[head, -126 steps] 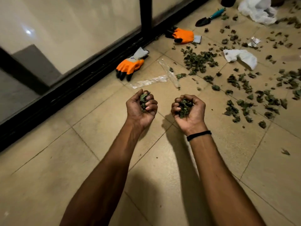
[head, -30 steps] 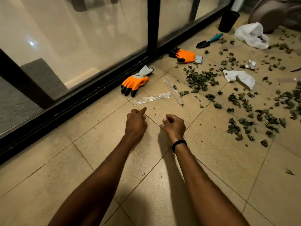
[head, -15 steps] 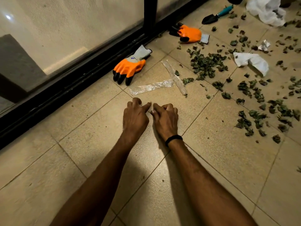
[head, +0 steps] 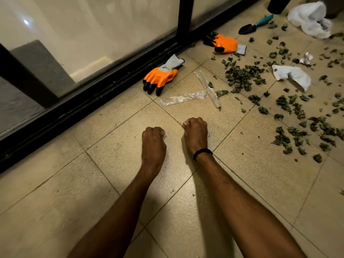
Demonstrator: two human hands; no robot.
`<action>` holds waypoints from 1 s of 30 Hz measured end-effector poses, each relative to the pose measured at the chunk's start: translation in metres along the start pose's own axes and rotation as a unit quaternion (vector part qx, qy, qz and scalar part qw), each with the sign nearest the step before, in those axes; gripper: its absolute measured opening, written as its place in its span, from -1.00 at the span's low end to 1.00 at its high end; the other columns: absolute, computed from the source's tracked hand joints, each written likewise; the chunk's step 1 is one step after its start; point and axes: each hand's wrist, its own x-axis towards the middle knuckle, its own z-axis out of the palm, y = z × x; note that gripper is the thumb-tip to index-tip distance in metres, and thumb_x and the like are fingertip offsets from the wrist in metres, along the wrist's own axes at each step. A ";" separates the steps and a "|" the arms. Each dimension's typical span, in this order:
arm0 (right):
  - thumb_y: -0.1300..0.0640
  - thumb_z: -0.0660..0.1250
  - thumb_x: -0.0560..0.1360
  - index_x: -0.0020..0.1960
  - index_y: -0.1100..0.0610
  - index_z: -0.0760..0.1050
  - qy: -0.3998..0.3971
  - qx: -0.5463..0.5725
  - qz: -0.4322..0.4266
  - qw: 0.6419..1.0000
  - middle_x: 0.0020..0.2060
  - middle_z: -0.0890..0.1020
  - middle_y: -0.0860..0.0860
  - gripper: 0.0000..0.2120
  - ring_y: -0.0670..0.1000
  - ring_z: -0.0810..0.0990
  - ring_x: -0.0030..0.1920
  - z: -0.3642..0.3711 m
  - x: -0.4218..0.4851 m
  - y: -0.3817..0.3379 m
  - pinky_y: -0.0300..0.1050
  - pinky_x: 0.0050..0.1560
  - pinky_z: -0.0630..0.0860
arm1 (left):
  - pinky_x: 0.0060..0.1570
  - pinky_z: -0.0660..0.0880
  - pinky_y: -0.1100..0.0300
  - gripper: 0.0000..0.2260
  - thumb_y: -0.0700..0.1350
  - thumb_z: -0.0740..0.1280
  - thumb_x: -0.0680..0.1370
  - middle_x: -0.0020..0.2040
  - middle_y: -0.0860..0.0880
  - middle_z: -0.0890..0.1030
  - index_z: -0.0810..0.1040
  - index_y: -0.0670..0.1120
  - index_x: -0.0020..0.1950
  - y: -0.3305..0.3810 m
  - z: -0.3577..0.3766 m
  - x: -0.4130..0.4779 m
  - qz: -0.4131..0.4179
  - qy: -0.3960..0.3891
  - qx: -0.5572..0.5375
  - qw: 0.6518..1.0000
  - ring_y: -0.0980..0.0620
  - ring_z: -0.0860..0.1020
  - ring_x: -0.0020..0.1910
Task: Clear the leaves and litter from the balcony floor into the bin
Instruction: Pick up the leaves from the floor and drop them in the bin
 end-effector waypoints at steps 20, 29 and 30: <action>0.20 0.48 0.45 -0.08 0.10 0.70 0.064 0.211 0.201 0.954 -0.21 0.71 -0.06 -0.94 -0.08 0.68 -0.13 -0.056 -0.037 0.048 -0.09 0.06 0.63 | -0.35 0.19 0.17 -0.76 -0.38 0.27 0.45 -0.38 -0.28 0.47 0.40 -0.24 -0.42 0.051 0.029 0.042 0.047 -0.019 -0.036 0.998 -0.07 0.37 -0.41; 0.18 0.46 0.49 -0.03 0.11 0.68 0.104 0.206 0.225 0.947 -0.19 0.68 -0.09 -0.93 -0.12 0.64 -0.13 -0.059 -0.044 0.050 -0.31 -0.02 0.52 | -0.03 0.44 -0.07 -0.80 -0.39 0.22 0.45 -0.04 -0.20 0.54 0.57 -0.23 -0.02 0.064 0.038 0.046 0.014 -0.023 0.023 0.999 -0.17 0.44 -0.02; 0.19 0.45 0.50 -0.03 0.11 0.68 0.109 0.204 0.231 0.945 -0.19 0.68 -0.08 -0.93 -0.11 0.63 -0.12 -0.061 -0.046 0.051 -0.31 -0.02 0.52 | -0.02 0.43 -0.05 -0.82 -0.38 0.23 0.46 -0.05 -0.20 0.56 0.57 -0.22 -0.03 0.063 0.036 0.049 -0.013 -0.018 -0.005 1.000 -0.18 0.47 -0.02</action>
